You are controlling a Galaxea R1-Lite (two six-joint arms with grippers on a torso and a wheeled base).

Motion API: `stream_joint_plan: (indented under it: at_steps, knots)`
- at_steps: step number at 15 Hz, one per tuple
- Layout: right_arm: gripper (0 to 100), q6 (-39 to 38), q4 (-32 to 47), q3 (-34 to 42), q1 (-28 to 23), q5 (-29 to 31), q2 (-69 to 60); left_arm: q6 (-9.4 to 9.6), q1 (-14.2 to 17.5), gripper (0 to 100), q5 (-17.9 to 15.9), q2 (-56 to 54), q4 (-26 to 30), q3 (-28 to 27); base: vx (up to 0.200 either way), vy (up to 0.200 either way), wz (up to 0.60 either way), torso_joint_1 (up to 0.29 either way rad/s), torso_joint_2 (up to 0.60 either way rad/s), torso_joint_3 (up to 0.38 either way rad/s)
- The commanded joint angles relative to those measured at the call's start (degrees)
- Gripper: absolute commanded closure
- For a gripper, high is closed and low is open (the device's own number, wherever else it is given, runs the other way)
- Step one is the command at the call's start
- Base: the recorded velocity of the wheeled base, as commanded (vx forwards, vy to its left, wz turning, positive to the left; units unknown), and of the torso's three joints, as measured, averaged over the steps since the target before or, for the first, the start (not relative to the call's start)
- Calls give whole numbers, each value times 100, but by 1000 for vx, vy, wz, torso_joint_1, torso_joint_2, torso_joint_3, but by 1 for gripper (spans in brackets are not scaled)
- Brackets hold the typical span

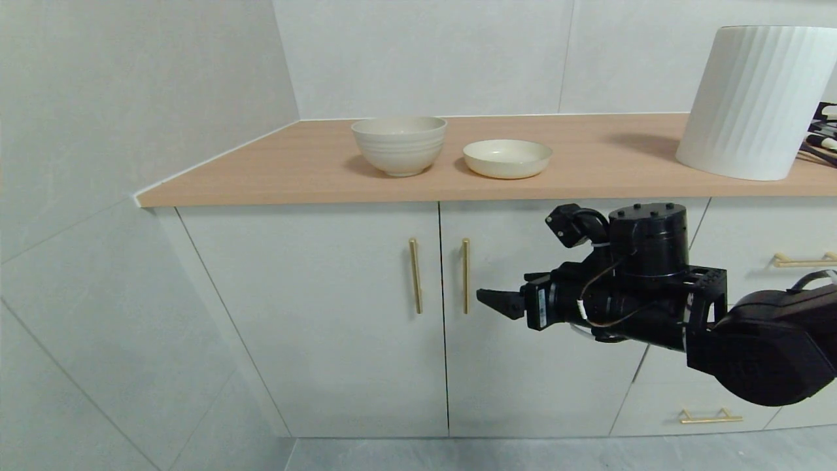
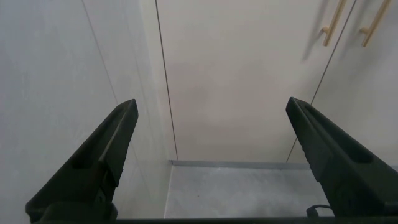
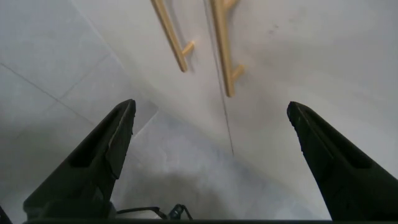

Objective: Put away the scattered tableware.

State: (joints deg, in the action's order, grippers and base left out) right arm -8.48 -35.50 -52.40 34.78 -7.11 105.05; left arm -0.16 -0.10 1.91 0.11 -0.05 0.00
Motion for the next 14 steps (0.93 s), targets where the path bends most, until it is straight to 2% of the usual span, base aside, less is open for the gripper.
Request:
stream_joint_plan:
  at_steps: [1,3,10,12,14]
  knots:
    - [0,-373,-142,-333,134,25,323,-2,1,0,-7,-2,-4,0,0,0,0,0,0,0]
    - [0,-1024,-71,-676,169,-1,517,-2,1,0,-7,-2,-4,0,0,0,0,0,0,0]
    - [0,-1296,-80,-948,152,-28,930,-2,1,0,-7,-2,5,0,0,0,0,0,0,0]
    - [0,-1753,-229,-1185,152,-195,1123,-2,1,0,-7,-2,-4,0,0,0,0,0,0,0]
    - [0,-1823,-317,-1361,90,-212,1299,-2,1,0,-7,-2,-4,0,0,0,0,0,0,0]
